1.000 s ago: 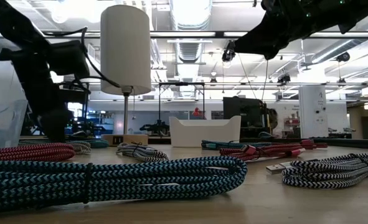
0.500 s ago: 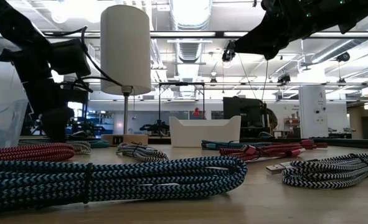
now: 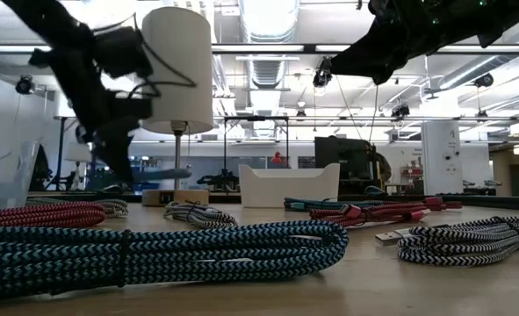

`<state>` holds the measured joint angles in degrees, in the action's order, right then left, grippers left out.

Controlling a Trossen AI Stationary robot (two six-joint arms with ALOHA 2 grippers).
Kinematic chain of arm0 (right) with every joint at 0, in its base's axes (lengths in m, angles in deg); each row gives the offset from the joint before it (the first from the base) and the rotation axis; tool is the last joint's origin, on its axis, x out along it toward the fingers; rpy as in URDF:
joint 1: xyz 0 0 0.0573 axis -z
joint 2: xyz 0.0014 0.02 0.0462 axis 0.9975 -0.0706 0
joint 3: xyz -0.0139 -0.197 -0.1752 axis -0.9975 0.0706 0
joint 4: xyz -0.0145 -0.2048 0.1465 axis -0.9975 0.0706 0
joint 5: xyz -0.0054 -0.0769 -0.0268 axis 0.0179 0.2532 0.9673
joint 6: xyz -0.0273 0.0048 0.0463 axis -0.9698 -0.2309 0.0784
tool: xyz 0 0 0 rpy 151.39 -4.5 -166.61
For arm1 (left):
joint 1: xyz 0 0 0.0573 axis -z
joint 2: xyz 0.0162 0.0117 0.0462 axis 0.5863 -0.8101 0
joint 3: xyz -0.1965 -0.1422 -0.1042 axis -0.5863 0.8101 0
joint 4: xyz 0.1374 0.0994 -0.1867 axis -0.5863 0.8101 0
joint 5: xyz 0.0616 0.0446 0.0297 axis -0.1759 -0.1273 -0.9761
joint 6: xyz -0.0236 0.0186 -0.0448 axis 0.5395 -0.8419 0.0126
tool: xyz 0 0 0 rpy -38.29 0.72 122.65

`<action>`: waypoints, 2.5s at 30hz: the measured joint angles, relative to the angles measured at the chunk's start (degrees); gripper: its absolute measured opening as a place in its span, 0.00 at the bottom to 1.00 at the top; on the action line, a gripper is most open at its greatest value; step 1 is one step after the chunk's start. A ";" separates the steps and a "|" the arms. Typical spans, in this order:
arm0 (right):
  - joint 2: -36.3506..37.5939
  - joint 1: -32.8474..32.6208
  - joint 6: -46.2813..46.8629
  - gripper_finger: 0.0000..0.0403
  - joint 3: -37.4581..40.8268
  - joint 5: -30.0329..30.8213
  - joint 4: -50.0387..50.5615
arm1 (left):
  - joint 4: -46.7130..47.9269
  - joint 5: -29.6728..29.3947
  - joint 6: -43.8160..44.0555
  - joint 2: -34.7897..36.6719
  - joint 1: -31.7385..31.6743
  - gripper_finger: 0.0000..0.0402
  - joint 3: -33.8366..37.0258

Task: Pick & Place USB Port
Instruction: Put the top left blue black charger cable into the transparent bin

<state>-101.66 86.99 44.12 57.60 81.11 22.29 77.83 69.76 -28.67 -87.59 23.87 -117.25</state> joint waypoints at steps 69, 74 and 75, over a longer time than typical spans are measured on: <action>0.00 0.00 2.57 0.26 0.79 0.00 0.02 | 37.47 18.69 84.39 -0.04 57.50 0.05 -17.83; -0.02 -0.01 2.36 0.25 1.21 0.02 0.03 | 34.28 16.21 84.58 -0.04 57.53 0.07 -11.61; -0.02 -0.02 2.36 0.25 1.27 0.02 0.02 | 32.53 15.76 84.72 -0.04 57.49 0.07 -10.27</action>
<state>-101.68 86.97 46.48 58.87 81.13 22.31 110.36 85.52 56.05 -87.63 81.36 -127.52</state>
